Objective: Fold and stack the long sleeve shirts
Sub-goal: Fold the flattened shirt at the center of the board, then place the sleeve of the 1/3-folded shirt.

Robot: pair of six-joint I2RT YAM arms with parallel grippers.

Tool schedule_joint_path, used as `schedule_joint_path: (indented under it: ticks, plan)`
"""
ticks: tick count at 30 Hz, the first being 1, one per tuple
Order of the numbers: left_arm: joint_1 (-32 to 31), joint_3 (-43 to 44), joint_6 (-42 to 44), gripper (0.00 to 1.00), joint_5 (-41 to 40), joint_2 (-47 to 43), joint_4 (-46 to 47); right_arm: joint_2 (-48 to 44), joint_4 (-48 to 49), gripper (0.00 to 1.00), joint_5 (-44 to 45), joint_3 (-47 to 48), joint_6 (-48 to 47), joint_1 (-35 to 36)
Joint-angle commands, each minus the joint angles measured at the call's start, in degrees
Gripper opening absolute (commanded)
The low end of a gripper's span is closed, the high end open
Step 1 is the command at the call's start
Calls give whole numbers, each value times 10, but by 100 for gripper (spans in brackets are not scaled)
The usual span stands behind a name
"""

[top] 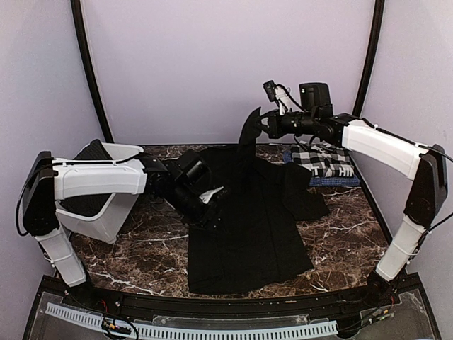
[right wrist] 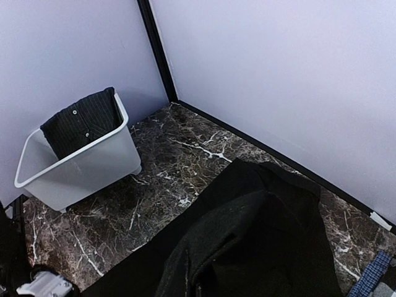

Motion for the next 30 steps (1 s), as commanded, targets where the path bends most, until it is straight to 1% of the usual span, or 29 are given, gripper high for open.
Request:
schedule_joint_path:
  ticks: [1, 3, 6, 7, 10, 13, 14, 18, 21, 24, 30]
  plan:
    - [64, 24, -20, 49, -28, -36, 19, -15, 37, 0, -62, 7, 3, -1]
    - [115, 35, -34, 47, -56, -25, 25, -7, 37, 0, -68, 16, -9, -1]
    - [154, 62, -48, 42, -69, 20, 56, 13, 27, 0, -36, 39, -32, -5]
    - [166, 84, -49, 40, -73, 33, 59, 22, 21, 0, -21, 52, -40, -7]
    - [177, 141, -48, 35, -99, 92, 71, 48, -3, 0, 27, 104, -67, -10]
    - [183, 166, -54, 33, -120, 127, 100, 65, -15, 0, 60, 158, -93, -10]
    - [184, 174, -57, 33, -130, 142, 108, 64, -14, 0, 71, 165, -99, -10]
    - [194, 202, -74, 33, -130, 189, 147, 54, -9, 0, 109, 178, -136, -10]
    - [197, 225, -77, 33, -137, 226, 165, 46, -12, 0, 102, 183, -147, -10]
    - [200, 252, -82, 33, -138, 251, 175, 40, -16, 0, 66, 176, -141, -7]
    - [202, 298, -108, 33, -141, 306, 200, 27, -10, 0, 10, 127, -114, 15]
